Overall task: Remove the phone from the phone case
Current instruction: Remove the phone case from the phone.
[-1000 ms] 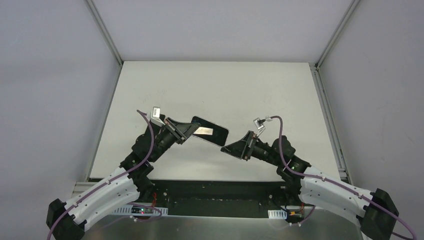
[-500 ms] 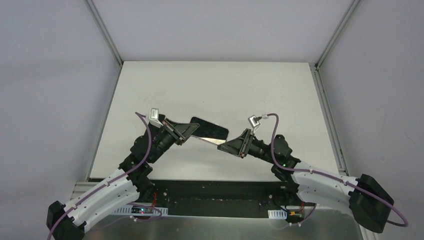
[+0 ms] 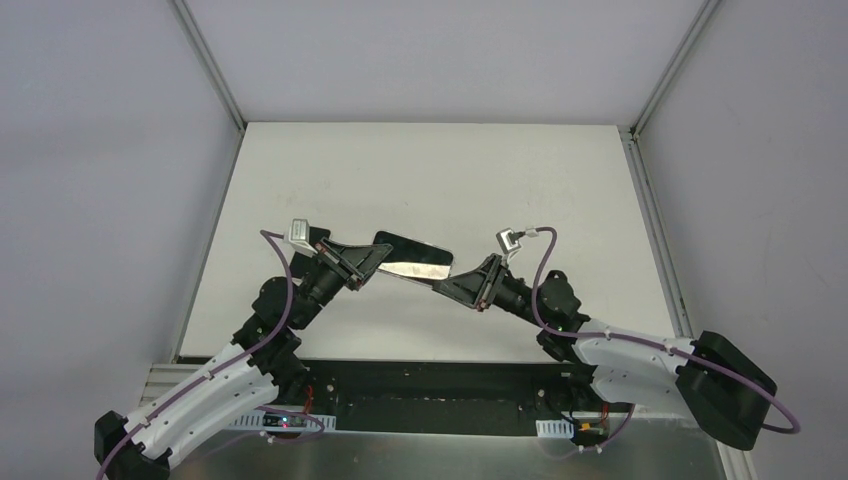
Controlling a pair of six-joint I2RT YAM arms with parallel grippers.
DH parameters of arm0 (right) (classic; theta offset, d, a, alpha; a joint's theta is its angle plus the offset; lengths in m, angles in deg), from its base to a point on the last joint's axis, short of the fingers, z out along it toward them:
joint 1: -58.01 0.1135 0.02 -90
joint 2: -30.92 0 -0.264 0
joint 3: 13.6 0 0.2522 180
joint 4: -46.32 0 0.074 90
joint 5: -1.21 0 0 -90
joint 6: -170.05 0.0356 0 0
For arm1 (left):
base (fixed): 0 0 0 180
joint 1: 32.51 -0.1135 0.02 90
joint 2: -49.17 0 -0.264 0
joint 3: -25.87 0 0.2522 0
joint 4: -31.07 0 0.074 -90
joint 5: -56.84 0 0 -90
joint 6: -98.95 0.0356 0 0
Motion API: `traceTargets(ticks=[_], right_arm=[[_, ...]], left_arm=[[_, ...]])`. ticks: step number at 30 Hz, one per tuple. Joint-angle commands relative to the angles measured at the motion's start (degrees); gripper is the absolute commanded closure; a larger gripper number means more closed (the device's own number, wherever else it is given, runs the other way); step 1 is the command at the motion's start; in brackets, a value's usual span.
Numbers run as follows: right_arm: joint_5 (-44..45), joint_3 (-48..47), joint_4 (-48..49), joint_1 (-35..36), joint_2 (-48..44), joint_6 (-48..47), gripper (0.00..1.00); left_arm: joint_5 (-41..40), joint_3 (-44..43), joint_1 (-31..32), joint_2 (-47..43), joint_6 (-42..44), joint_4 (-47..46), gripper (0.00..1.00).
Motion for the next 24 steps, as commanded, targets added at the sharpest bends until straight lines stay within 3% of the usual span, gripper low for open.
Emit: traceTargets(ticks=[1, 7, 24], right_arm=[[-0.2, -1.29, 6.56, 0.54, 0.79, 0.48, 0.63], [-0.84, -2.08, 6.52, 1.26, 1.18, 0.43, 0.63], [-0.89, -4.11, 6.43, 3.47, 2.7, -2.1, 0.8]], left_arm=[[-0.76, -0.8, -0.4, -1.73, -2.43, -6.36, 1.0], [-0.77, -0.72, -0.4, -1.48, -2.47, -6.45, 1.0], [-0.51, -0.44, -0.4, -1.28, -3.38, -6.53, 1.0]])
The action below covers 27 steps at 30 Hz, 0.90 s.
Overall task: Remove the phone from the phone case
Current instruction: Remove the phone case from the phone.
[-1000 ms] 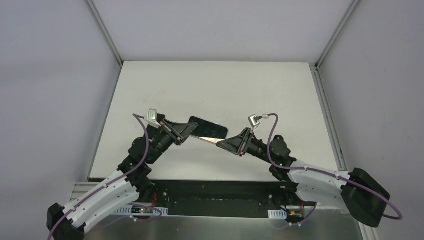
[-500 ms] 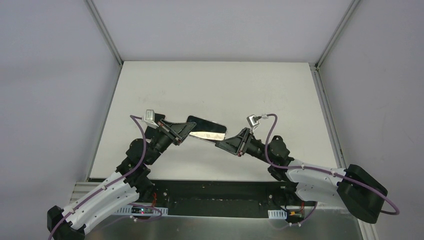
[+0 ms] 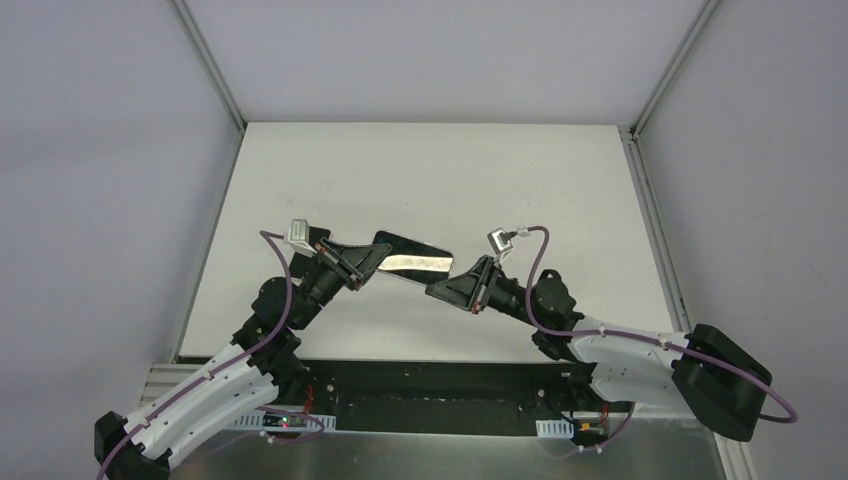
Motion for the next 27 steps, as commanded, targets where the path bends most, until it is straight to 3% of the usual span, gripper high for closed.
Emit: traceTargets(ticks=[1, 10, 13, 18, 27], right_arm=[[0.28, -2.21, 4.27, 1.53, -0.17, -3.15, 0.81], [2.82, -2.48, 2.51, 4.98, -2.13, -13.02, 0.8], [3.51, -2.23, 1.29, 5.41, -3.58, -15.23, 0.74], [4.14, -2.16, -0.45, 5.39, -5.52, -15.48, 0.63], [6.77, -1.46, 3.06, 5.38, -4.59, -11.48, 0.66]], left_arm=[[-0.44, -0.44, -0.4, -0.81, -2.67, -6.62, 1.0], [1.03, -0.89, -0.4, 0.51, -2.65, -7.03, 1.0], [1.07, -1.01, -0.4, 0.66, -2.14, -7.32, 1.0], [-0.32, -0.63, -0.4, 0.06, -2.39, -7.41, 1.0], [-1.34, -0.6, -0.4, 0.16, -3.22, -7.41, 1.0]])
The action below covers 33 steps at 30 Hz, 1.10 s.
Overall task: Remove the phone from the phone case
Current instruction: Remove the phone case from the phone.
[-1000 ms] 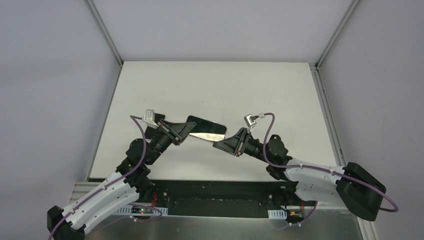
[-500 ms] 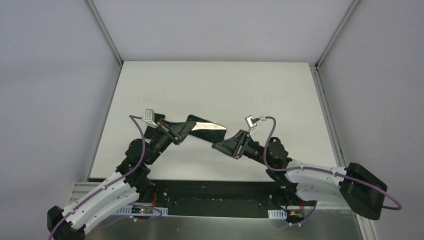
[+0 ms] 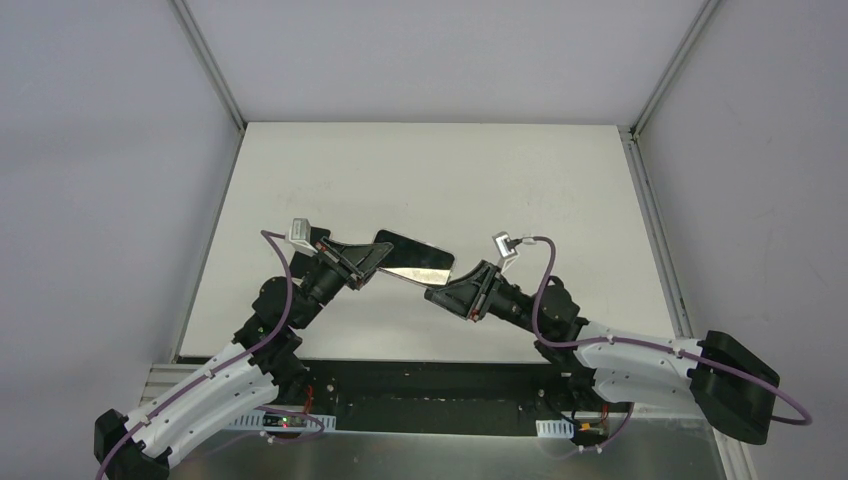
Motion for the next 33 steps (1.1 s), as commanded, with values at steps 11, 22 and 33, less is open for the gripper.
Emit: traceTargets(ticks=[11, 22, 33], right_arm=[[1.77, -2.36, 6.78, 0.38, 1.78, 0.71, 0.78], [0.17, -1.56, 7.02, 0.37, -0.37, -9.07, 0.79], [-1.71, -0.95, 7.84, 0.41, -3.94, -20.93, 0.88]], left_arm=[[-1.05, -0.75, -0.42, -0.88, -2.54, -5.77, 1.0], [2.44, -1.32, -0.4, 0.57, -1.9, -6.12, 1.0], [5.75, -1.35, -0.34, 3.04, -5.2, -7.55, 1.0]])
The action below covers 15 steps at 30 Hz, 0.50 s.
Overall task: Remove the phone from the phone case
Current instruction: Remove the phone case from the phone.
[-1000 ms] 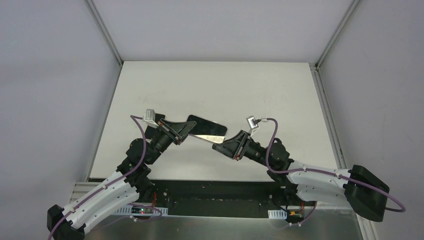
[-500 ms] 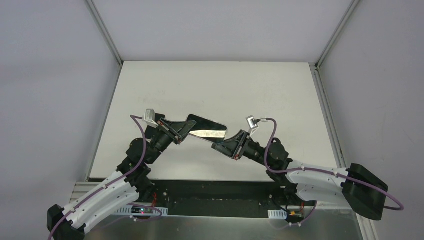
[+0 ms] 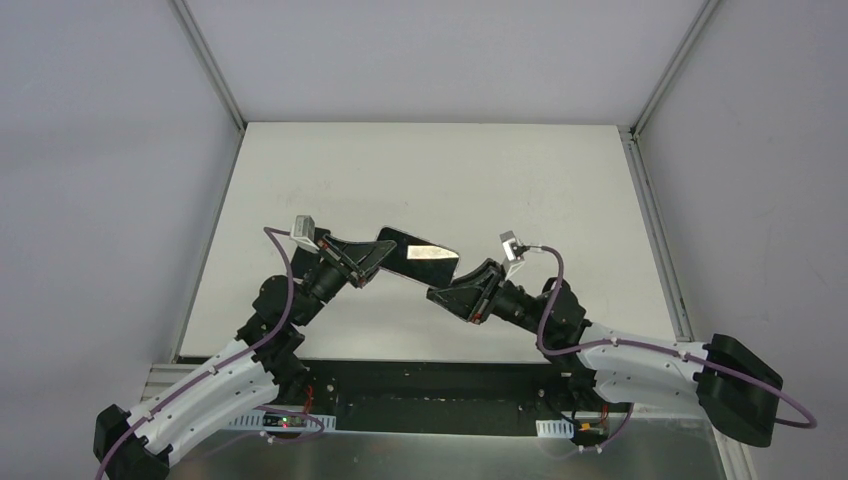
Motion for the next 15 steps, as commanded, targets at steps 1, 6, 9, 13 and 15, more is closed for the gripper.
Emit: traceTargets(ticks=[1, 6, 9, 13, 15], right_arm=[[-1.63, -0.95, 5.78, 0.02, -2.56, -9.34, 0.88], [-3.42, -0.95, 5.78, 0.05, -3.08, -12.22, 0.89], [-3.74, -0.95, 5.78, 0.06, -3.1, -14.03, 0.9], [-4.05, -1.03, 5.78, 0.04, -3.3, -16.52, 0.92], [-4.22, -1.04, 5.78, 0.04, -3.54, -18.12, 0.93]], left_arm=[[2.75, -1.21, -0.34, 0.92, -2.93, -3.6, 1.0], [2.7, -1.09, -0.29, 0.71, -3.96, -4.06, 1.0], [3.01, -1.05, -0.29, 0.97, -4.55, -4.23, 1.0], [3.82, -1.28, -0.33, 1.45, -5.15, -4.58, 1.0], [4.43, -1.45, -0.32, 1.81, -5.46, -4.8, 1.0]])
